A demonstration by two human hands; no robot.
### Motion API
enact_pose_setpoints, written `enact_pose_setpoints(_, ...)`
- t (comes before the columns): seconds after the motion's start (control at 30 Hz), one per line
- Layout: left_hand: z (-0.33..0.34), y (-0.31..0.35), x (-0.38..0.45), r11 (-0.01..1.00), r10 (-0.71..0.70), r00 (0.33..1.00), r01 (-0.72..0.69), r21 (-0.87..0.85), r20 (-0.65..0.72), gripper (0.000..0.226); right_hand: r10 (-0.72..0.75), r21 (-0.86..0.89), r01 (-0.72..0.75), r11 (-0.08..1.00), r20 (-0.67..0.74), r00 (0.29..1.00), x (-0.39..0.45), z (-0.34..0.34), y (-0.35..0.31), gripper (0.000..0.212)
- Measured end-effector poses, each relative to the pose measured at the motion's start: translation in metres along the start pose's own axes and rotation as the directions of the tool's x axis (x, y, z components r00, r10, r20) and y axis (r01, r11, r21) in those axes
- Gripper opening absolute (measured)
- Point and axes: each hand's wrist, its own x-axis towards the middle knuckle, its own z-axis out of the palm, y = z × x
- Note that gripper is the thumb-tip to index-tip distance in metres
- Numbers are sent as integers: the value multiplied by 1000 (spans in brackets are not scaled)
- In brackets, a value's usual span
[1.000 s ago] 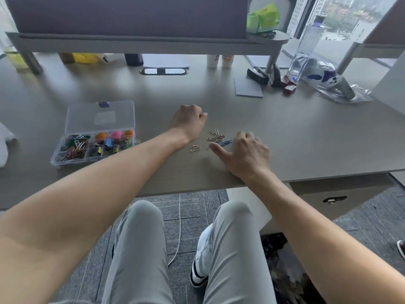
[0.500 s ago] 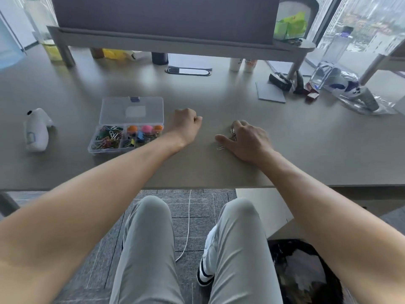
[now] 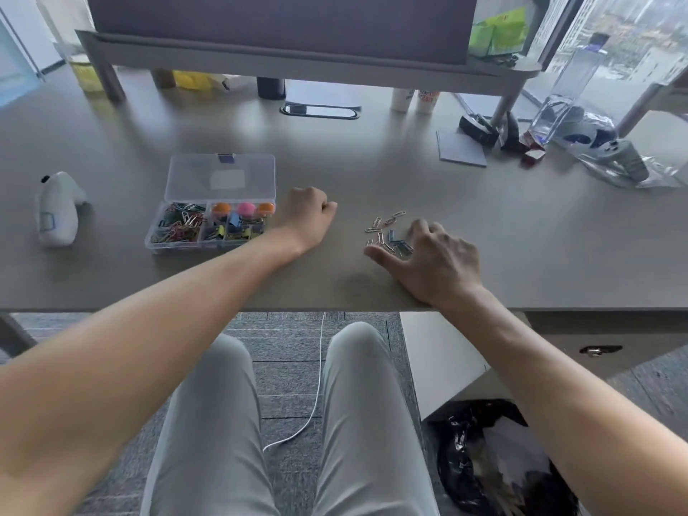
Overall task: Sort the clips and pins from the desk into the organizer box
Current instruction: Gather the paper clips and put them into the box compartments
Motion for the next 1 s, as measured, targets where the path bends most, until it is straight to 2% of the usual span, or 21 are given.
enact_pose_setpoints(0.1, 0, 1, 0, 1000, 4, 1000, -3, 5, -3, 44, 12, -34, -11, 999, 25, 1000, 5, 1, -9, 121)
enact_pose_setpoints(0.17, 0, 3, 1, 1000, 6, 1000, -6, 11, 2, 45, 29, 13, -30, 999, 40, 999, 15, 1, -11, 134)
enact_pose_setpoints(0.23, -1, 4, 1, 1000, 6, 1000, -6, 23, -3, 46, 5, 59, -9, 998, 57, 998, 29, 4, -8, 137)
enact_pose_setpoints(0.33, -3, 5, 0, 1000, 6, 1000, -5, 24, -18, 45, -71, 149, 40, 988, 212, 975, 45, 11, -4, 136)
enact_pose_setpoints(0.43, -5, 5, -1, 1000, 3, 1000, -3, 16, -23, 45, -217, 240, 155, 958, 258, 942, 49, 15, 0, 108)
enact_pose_setpoints(0.53, -4, 6, -1, 1000, 4, 1000, -4, 12, -21, 46, -384, 335, 323, 885, 133, 914, 44, 15, 6, 66)
enact_pose_setpoints(0.63, -1, 9, -2, 1000, 10, 1000, -10, 13, -19, 44, -409, 429, 382, 818, -33, 912, 32, 16, 13, 38)
enact_pose_setpoints(0.7, 0, 13, -2, 1000, 9, 1000, -9, 16, -22, 43, -390, 465, 388, 796, -96, 916, 22, 17, 16, 30)
enact_pose_setpoints(0.77, 1, 14, -1, 1000, 15, 1000, -15, 14, -17, 43, -317, 488, 334, 806, -121, 941, 14, 16, 18, 32)
enact_pose_setpoints(0.83, 4, 13, 1, 999, 36, 999, -36, 1, -20, 46, -161, 461, 214, 861, -151, 975, 5, 15, 21, 42)
enact_pose_setpoints(0.9, 6, 14, 2, 999, 49, 999, -49, -10, -25, 48, 3, 355, 61, 933, -177, 984, -8, 13, 24, 57)
enact_pose_setpoints(1.0, 7, 16, 2, 999, 38, 999, -38, -27, -4, 44, 180, 235, -149, 961, -117, 977, -28, 8, 19, 82)
